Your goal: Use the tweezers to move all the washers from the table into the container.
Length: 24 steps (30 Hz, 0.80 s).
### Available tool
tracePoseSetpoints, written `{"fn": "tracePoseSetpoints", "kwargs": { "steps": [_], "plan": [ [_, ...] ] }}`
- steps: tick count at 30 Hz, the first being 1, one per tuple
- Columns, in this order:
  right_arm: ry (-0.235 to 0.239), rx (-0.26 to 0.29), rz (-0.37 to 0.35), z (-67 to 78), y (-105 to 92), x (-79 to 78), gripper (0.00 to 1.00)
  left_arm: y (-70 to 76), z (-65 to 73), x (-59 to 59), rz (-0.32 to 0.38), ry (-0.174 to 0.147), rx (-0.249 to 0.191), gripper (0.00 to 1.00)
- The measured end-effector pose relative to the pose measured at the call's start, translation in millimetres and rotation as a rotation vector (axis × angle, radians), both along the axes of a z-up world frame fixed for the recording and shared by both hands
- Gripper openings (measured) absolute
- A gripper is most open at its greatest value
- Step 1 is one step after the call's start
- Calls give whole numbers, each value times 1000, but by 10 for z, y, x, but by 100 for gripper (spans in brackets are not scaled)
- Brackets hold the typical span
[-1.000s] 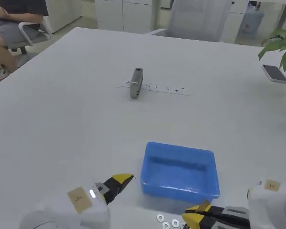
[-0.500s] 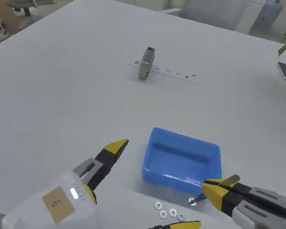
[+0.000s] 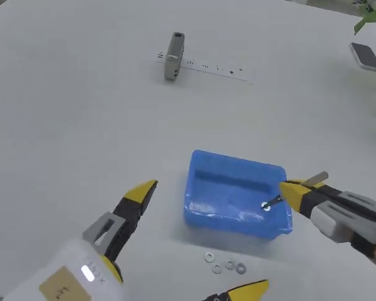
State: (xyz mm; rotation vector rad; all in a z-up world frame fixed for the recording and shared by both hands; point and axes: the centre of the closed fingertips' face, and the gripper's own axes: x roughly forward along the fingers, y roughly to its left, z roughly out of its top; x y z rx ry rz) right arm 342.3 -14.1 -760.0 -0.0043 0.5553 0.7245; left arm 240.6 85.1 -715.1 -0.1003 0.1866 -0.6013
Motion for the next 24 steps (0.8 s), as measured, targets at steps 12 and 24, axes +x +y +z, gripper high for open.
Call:
{"fn": "tracePoseSetpoints", "kwargs": {
  "steps": [12,24],
  "plan": [
    [0,-105,36,-364,20,91,2,33,14,1,13,-21,49,91],
    [-58,-95,103,-309,30,133,3,49,24,5,46,-36,76,91]
  ]
}}
